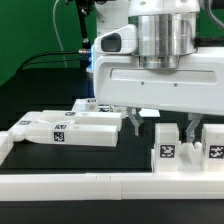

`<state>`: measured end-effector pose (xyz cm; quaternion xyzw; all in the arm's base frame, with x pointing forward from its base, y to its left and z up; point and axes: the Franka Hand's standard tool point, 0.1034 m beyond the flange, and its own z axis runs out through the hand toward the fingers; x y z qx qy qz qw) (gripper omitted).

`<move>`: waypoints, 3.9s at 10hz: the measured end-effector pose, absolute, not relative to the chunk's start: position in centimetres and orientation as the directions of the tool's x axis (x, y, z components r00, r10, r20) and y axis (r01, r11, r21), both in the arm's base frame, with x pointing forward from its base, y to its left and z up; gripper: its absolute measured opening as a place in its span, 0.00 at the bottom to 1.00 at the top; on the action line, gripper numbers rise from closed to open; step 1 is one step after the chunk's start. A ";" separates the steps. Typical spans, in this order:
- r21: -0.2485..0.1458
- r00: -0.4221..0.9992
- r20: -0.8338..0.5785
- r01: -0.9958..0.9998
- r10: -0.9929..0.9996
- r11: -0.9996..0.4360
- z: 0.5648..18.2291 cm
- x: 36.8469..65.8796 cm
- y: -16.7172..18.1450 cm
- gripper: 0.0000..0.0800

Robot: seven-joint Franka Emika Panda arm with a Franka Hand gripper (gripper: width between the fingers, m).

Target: Assemble chair

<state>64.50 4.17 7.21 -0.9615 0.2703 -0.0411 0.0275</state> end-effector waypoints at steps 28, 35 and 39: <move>-0.099 0.729 0.060 -0.675 -0.682 -0.731 7.5 65.0 4.5 0.36; -0.096 -0.158 -0.084 -0.981 -0.984 0.166 7.5 64.9 4.3 0.36; -0.065 -0.330 -0.068 -0.940 -0.942 0.334 7.4 64.1 3.8 0.36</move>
Offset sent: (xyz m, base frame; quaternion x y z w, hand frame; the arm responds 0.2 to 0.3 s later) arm 0.0066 -0.0100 0.0077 -0.0057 -0.0092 0.2364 0.9716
